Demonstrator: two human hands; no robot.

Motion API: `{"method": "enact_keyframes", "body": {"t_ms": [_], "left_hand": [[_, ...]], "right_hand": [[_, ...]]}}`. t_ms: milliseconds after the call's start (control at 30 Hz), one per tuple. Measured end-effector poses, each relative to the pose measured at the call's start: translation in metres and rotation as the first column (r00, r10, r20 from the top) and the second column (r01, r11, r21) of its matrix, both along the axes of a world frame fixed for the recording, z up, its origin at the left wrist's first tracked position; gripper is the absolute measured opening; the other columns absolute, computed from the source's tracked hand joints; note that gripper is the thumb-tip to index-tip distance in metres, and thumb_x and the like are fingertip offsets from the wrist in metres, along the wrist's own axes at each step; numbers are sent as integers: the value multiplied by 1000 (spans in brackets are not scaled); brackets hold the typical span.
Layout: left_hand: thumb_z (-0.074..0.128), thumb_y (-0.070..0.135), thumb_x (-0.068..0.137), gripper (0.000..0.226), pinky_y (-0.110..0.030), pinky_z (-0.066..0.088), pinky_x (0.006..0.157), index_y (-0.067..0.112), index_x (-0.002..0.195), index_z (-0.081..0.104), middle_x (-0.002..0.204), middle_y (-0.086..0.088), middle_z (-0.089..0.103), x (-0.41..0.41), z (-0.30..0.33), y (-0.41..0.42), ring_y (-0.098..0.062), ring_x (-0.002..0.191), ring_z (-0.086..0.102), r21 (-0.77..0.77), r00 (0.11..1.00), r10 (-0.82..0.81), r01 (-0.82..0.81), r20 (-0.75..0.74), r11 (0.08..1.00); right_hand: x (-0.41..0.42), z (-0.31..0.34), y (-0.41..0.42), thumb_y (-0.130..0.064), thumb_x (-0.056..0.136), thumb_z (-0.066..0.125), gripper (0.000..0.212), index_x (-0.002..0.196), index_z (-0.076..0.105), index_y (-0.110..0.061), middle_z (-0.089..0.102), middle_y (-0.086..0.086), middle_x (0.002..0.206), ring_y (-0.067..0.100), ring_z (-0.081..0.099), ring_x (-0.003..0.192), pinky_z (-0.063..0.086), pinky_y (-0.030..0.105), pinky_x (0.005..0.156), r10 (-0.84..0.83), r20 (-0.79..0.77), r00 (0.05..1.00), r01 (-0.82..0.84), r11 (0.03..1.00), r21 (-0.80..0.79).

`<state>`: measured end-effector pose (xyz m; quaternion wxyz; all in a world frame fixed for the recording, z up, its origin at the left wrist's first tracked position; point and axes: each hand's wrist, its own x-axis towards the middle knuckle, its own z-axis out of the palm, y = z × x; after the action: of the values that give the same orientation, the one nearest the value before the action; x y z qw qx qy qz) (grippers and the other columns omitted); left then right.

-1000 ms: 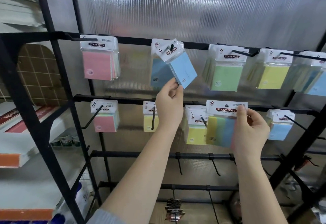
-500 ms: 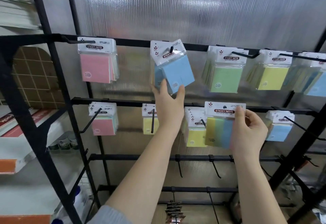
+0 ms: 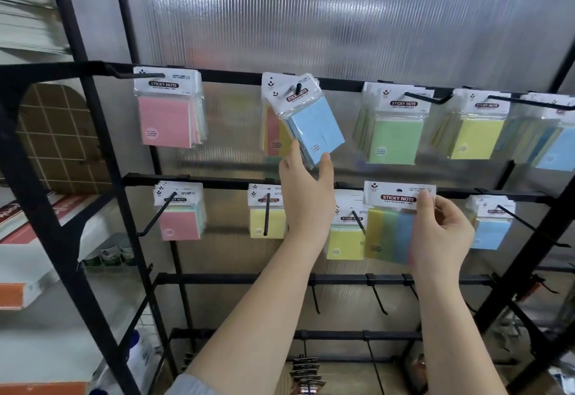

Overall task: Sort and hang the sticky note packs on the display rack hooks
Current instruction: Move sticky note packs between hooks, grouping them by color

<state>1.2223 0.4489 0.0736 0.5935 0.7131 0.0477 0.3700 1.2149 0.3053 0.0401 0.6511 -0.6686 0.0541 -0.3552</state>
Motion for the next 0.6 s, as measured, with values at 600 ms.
{"method": "enact_keyframes", "body": {"t_ms": [600], "left_hand": [[39,35,100,27,-21,45,72,12,111,46,108,-4,55,11,35,59,-14,95,53,-98,958,-235,221,-161,970]], "right_hand": [[-10,-4,-3,-29,95,55,29,68,58,-21,47,-5,59,9,37,56,33,25,56,12,-19,1000,-12,1000,-1]]}}
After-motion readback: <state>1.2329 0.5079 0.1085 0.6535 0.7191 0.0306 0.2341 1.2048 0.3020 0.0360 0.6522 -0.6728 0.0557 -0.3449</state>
